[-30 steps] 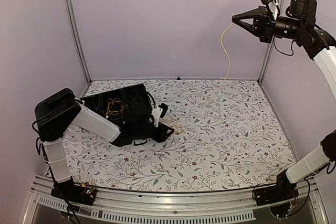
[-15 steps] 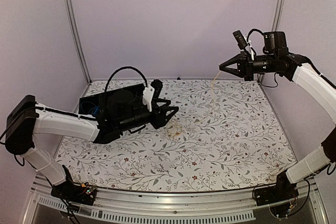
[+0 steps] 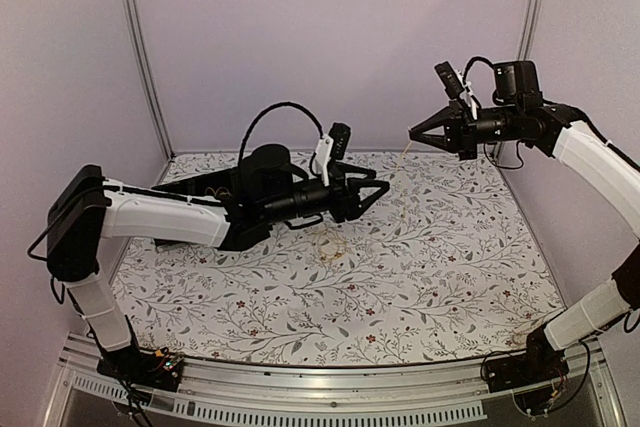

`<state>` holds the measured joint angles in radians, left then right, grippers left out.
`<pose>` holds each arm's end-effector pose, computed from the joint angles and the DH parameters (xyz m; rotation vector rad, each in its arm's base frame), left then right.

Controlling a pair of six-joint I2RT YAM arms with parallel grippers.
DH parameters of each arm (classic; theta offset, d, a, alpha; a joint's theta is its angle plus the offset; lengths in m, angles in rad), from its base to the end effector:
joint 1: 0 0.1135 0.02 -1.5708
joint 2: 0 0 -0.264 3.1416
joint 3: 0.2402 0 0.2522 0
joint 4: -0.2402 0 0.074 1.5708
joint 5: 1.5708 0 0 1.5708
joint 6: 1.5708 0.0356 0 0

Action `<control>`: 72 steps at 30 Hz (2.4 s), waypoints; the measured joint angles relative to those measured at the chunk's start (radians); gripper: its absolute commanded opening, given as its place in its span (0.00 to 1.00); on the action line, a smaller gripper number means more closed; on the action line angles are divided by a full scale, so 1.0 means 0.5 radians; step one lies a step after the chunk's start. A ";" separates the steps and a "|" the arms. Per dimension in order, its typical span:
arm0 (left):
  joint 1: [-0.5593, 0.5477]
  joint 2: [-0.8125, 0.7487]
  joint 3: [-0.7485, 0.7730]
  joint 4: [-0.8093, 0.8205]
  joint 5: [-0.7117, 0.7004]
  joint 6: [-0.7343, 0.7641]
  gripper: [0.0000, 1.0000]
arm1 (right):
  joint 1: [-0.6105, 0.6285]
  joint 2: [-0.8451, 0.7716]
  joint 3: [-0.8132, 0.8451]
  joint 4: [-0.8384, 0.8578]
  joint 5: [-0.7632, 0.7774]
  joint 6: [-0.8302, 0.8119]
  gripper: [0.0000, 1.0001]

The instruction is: Untangle the cables

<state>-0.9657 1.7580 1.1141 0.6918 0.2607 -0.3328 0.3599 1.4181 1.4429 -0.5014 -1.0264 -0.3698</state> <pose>0.2253 -0.3419 0.2790 0.7256 1.4902 -1.2129 0.2751 0.1360 0.3981 -1.2434 1.4897 1.0288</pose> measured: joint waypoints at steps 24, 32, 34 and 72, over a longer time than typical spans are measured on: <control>0.033 0.359 0.369 -0.021 0.179 -0.177 0.00 | 0.043 0.016 -0.101 0.012 0.125 -0.136 0.48; 0.194 0.066 0.418 -0.339 0.191 -0.119 0.00 | -0.275 -0.114 -0.758 0.417 0.377 -0.122 0.58; 0.253 -0.063 0.446 -0.438 0.177 -0.089 0.00 | -0.295 -0.114 -0.845 0.470 0.405 -0.125 0.60; 1.259 0.126 0.935 -1.361 0.447 0.175 0.00 | -0.282 0.053 -0.839 0.373 0.453 -0.393 0.63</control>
<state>-0.3363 1.8210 1.5814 0.0113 0.4843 -0.2455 0.2188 1.4448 1.0233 -0.3149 -0.7998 -0.5663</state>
